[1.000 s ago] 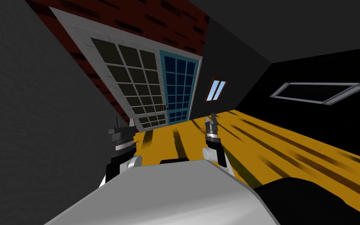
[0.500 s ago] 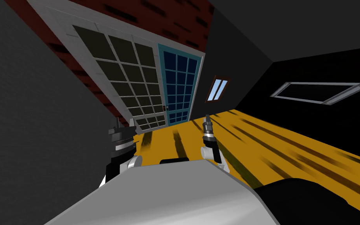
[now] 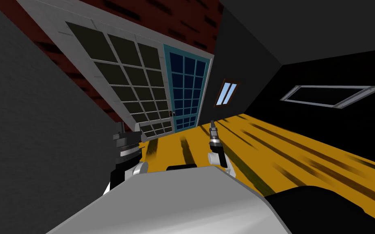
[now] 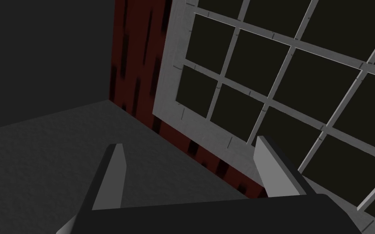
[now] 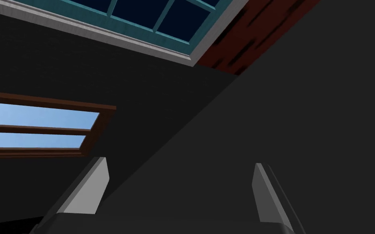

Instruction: Pull the door open

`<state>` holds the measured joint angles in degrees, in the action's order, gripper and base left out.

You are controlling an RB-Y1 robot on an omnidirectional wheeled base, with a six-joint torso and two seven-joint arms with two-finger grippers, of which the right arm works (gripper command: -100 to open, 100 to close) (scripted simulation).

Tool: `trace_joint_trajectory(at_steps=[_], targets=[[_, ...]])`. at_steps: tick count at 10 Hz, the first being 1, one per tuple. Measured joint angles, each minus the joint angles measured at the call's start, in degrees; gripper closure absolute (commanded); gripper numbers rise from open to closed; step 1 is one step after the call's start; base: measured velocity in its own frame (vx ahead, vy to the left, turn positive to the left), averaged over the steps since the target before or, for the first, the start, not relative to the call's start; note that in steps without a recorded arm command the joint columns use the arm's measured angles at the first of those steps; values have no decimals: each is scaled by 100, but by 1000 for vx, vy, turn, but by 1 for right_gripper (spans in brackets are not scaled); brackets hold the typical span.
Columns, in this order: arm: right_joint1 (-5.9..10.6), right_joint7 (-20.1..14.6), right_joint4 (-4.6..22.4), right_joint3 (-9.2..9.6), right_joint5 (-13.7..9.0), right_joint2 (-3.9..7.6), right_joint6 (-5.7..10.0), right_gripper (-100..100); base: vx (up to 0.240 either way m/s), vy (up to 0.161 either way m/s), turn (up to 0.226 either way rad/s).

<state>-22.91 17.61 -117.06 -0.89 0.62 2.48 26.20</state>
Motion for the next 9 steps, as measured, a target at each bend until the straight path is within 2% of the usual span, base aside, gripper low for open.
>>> trace_joint_trajectory(at_steps=[5, 7, 9], targets=[[195, 283, 487, -1, 190, 70, 153, -100, 76, 40, -28], [274, 433, 727, -3, 294, 121, 234, -100, 80, 64, -35], [389, 587, 1006, 11, 393, 119, 333, -100, 78, 49, -34]])
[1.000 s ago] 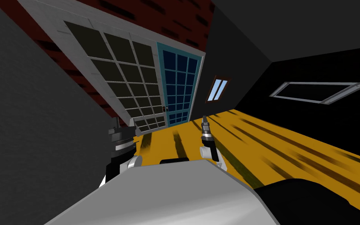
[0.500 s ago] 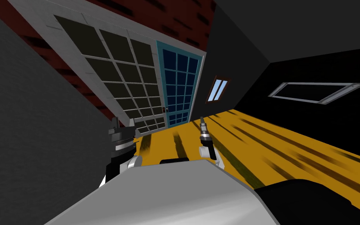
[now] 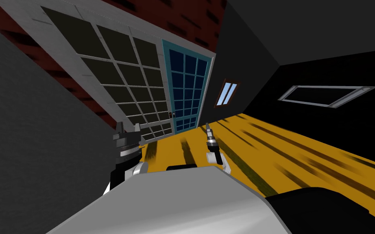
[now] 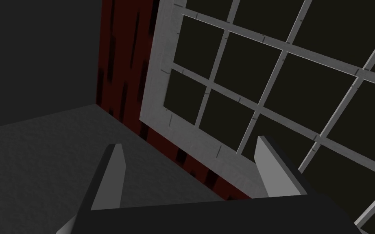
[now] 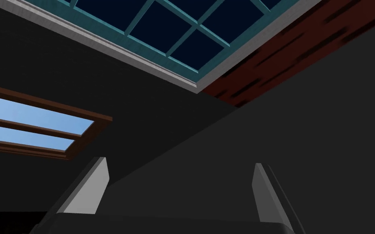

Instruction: Pull the door open

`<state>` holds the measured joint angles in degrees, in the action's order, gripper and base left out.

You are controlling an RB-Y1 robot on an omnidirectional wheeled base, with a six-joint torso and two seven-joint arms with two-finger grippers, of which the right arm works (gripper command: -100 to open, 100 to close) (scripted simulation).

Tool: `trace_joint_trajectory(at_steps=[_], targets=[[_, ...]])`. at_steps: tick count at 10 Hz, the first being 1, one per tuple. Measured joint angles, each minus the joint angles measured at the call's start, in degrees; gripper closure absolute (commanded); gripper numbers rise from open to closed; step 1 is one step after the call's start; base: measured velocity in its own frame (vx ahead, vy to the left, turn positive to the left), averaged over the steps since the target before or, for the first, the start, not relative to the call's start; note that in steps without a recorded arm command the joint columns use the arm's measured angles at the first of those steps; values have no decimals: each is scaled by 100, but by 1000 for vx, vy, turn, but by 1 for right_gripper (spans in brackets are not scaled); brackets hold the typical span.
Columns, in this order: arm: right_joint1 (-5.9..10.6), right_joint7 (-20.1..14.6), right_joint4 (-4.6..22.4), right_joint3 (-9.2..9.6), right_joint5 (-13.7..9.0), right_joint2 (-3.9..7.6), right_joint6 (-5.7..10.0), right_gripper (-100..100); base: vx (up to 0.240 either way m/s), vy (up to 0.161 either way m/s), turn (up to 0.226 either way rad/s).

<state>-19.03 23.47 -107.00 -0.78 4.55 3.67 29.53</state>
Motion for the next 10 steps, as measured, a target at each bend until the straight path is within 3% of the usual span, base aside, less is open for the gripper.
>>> trace_joint_trajectory(at_steps=[10], targets=[[493, 805, 1264, 46, 546, 69, 380, -100, 78, 53, -34]])
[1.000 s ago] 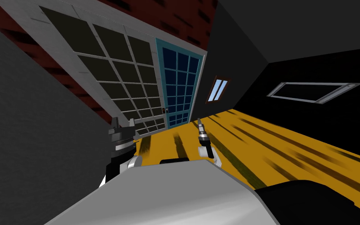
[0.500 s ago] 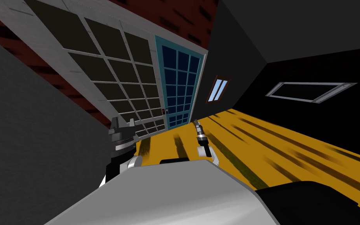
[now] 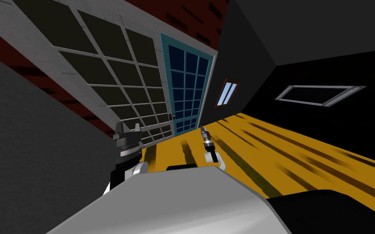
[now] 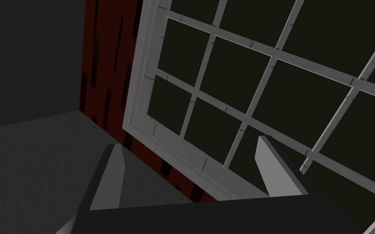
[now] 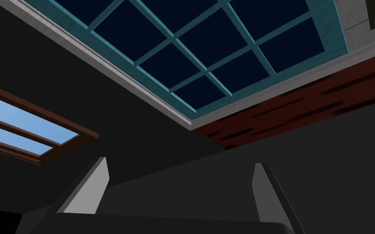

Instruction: Pull the door open

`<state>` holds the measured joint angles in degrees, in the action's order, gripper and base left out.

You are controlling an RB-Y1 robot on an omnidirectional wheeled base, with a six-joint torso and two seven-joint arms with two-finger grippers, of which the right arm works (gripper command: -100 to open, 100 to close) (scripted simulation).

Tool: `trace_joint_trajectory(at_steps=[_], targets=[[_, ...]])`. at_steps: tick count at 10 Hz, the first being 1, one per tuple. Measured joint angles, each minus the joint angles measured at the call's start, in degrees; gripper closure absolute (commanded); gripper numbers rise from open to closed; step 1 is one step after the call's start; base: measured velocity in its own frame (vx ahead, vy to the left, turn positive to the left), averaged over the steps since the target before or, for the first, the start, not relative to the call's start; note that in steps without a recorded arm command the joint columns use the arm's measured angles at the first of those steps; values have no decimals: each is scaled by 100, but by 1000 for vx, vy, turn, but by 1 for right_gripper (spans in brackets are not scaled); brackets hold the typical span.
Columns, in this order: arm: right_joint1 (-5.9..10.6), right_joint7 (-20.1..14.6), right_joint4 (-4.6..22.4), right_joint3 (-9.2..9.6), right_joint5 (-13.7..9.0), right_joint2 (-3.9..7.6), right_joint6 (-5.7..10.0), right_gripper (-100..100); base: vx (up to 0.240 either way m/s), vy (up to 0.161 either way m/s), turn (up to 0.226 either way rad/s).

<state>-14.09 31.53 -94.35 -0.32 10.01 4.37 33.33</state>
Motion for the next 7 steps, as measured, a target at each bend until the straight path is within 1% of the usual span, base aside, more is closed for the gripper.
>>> trace_joint_trajectory(at_steps=[1, 2, 4, 5, 7], targets=[[23, 71, 72, 14, 51, 0, 15, -100, 68, 48, -33], [96, 139, 233, 4, 92, 11, 64, -100, 61, 54, -32], [191, 264, 424, 8, 184, 32, 99, -100, 62, 43, -30], [250, 343, 598, 5, 232, 22, 168, -100, 70, 45, -37], [301, 496, 803, 26, 334, 11, 257, -100, 66, 56, -30]])
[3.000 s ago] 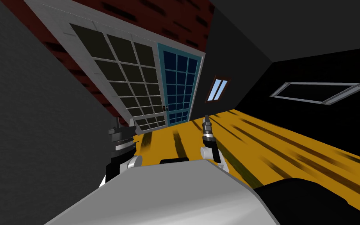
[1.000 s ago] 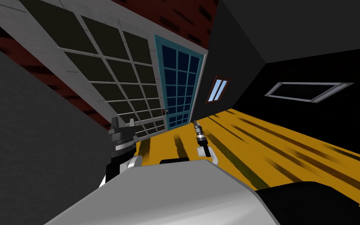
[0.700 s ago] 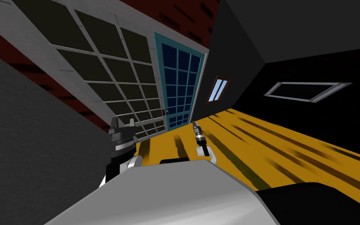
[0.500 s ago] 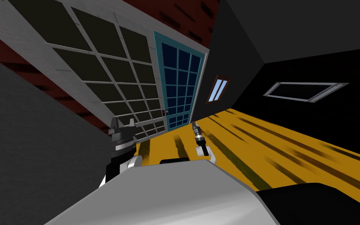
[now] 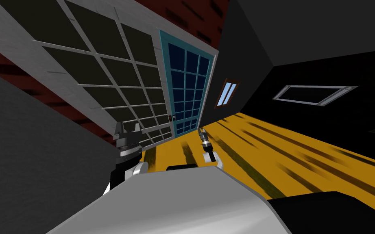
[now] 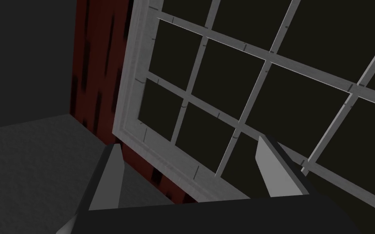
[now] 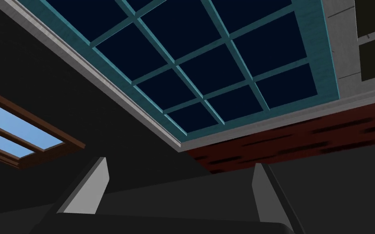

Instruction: Pull the door open

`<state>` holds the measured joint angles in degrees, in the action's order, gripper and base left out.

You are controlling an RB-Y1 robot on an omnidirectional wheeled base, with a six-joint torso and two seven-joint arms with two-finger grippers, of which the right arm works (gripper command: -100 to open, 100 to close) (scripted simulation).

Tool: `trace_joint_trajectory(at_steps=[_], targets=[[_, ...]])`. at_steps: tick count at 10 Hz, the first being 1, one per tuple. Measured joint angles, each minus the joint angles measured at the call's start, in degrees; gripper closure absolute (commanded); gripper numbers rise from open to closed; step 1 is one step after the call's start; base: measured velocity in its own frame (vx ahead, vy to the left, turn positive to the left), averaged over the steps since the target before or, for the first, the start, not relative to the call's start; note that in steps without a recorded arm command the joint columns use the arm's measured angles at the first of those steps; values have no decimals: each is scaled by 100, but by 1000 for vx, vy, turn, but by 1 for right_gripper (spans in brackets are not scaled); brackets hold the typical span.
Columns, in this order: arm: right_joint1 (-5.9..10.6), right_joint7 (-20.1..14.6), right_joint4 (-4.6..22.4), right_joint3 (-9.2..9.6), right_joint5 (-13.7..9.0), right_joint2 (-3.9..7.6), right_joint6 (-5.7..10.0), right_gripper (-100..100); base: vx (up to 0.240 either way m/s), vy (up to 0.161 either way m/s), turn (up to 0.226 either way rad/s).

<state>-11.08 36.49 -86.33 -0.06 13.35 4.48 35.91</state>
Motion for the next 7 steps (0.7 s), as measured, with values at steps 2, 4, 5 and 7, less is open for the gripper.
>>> trace_joint_trajectory(at_steps=[2, 4, 5, 7], targets=[[100, 131, 216, 3, 93, 13, 44, -100, 62, 61, -32], [164, 269, 434, 14, 188, 17, 128, -100, 69, 45, -32], [197, 336, 546, 17, 235, 15, 175, -100, 57, 55, -33], [324, 502, 842, 18, 334, -16, 270, -100, 67, 58, -45]])
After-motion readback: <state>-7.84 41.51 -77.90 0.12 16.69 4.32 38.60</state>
